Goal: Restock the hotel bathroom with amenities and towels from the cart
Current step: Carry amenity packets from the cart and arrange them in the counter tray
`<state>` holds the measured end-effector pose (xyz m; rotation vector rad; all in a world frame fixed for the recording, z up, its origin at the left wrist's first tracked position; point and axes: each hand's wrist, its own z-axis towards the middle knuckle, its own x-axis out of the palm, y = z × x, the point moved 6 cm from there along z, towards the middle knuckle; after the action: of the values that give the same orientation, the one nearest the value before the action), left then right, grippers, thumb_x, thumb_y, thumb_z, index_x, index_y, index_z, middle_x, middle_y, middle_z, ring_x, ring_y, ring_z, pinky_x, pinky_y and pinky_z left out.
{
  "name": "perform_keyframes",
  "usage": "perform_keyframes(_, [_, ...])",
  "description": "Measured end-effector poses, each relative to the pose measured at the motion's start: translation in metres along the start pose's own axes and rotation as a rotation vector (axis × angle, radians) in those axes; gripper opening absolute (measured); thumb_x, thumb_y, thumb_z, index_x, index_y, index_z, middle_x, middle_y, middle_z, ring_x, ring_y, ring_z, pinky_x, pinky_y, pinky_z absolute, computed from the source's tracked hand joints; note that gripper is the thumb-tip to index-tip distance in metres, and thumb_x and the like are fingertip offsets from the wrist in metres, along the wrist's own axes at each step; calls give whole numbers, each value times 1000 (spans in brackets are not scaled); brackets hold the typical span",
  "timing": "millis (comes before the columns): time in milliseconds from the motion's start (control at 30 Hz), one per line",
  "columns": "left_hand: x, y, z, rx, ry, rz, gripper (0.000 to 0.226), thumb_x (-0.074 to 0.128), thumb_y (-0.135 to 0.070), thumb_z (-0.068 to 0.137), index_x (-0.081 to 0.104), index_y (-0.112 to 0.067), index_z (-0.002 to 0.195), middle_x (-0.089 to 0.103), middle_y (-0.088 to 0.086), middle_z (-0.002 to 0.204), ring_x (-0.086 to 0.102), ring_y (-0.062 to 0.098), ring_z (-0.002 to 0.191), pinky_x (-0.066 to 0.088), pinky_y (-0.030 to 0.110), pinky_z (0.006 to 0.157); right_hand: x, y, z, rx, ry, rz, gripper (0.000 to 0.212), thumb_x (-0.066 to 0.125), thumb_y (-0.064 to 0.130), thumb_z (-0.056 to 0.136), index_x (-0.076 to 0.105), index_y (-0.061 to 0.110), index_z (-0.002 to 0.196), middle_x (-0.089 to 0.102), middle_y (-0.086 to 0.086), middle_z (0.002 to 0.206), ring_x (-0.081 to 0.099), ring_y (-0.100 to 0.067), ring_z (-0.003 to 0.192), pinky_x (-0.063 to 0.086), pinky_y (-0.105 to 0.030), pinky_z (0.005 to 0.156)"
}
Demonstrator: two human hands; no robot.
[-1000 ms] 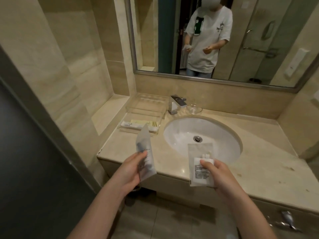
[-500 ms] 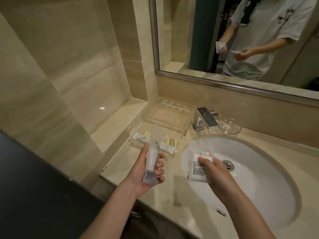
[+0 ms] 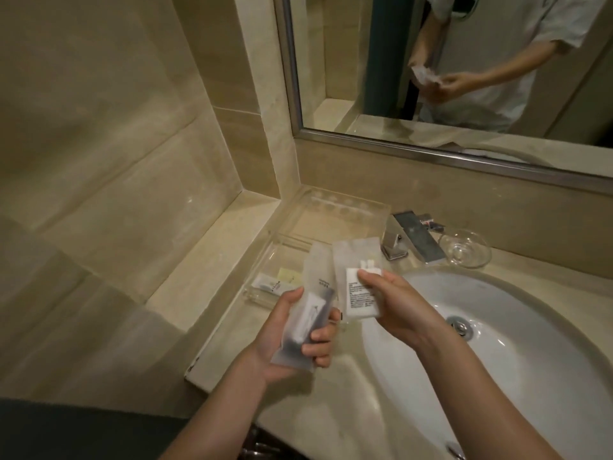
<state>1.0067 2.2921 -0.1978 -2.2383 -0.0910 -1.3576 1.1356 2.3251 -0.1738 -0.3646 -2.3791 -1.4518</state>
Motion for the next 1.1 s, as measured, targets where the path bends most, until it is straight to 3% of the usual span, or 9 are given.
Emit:
perform_keyframes(133, [-15,-19,-4,-25,-79,85,57,57,-58,75,64,-5,96,53,5,67,47,15,52,40,28,59,7,2,22,5,-51,-70,16,51,9,92,62,8,81,68,-8,72,64,-14,62,51,-22,57])
perform_keyframes(233, [-33,-35,-10,77,-273,72,61,48,-54,80,69,-3,107,65,13,94,58,25,80,44,37,75,9,4,40,-14,-151,-72,16,53,7,92,63,6,79,67,-9,71,64,-14,59,54,-24,55])
perform_keyframes(333, [-47,-58,-15,218,-454,399,51,51,-47,84,59,-15,123,65,9,113,62,26,102,51,40,80,12,4,56,-10,-233,-23,17,52,8,93,63,6,80,67,-9,70,64,-14,60,54,-26,54])
perform_keyframes(467, [-57,-91,-23,397,-681,838,20,61,-15,88,64,-19,107,70,1,100,68,14,92,53,24,69,20,0,73,7,-278,18,14,48,10,95,61,4,91,67,-13,79,65,-20,68,54,-33,62])
perform_keyframes(567, [-69,-108,-29,517,-813,776,14,59,-14,89,63,-15,102,69,1,93,66,6,75,48,14,56,19,2,79,16,-299,69,17,45,11,97,57,4,106,66,-16,94,65,-25,81,53,-37,68])
perform_keyframes(667, [-99,-123,-26,493,-1023,860,34,58,-16,90,49,-17,123,54,-8,113,57,11,101,46,18,75,18,2,77,46,-220,150,21,40,14,99,52,9,115,67,-19,108,70,-28,89,58,-38,65])
perform_keyframes(767, [-119,-135,-12,499,-1035,951,55,59,-10,89,34,-19,136,44,-4,129,45,12,115,42,26,87,24,2,71,88,-99,196,21,37,17,100,49,12,117,67,-19,112,68,-33,97,56,-47,78])
perform_keyframes(900, [-138,-141,9,440,-1027,1185,48,57,-8,89,40,-16,133,47,4,134,43,20,125,39,30,96,26,-5,66,120,-95,225,20,36,17,100,51,16,113,68,-19,111,68,-33,95,49,-52,91])
perform_keyframes(1100, [-157,-144,26,429,-982,1335,39,56,-7,89,49,-11,127,51,6,133,45,22,125,32,22,96,21,-13,61,98,-69,368,24,31,18,101,49,14,117,69,-18,108,67,-36,98,54,-50,78])
